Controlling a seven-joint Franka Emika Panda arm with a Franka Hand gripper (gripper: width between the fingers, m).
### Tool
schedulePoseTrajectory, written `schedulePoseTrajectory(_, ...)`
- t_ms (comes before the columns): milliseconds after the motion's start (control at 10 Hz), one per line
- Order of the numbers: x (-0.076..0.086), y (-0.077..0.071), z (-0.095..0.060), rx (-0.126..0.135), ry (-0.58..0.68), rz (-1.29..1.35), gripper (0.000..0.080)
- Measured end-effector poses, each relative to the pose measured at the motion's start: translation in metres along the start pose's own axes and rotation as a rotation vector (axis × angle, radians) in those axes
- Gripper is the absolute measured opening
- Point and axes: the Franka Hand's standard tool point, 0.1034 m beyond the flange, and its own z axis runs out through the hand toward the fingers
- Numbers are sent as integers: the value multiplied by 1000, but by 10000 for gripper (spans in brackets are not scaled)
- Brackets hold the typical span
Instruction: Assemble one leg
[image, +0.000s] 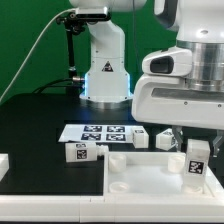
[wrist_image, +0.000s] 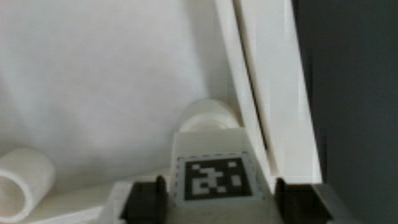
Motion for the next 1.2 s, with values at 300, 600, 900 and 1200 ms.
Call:
schedulePoseTrajectory(300, 0, -3, 1, 22, 12, 299, 285)
schedulePoseTrajectory(600, -1, -8, 2, 58, -1, 653, 285)
schedulePoseTrajectory(900, -2, -12, 3, 70, 3, 880, 285)
schedulePoseTrajectory(1200, -1, -12, 3, 80, -6, 875, 285)
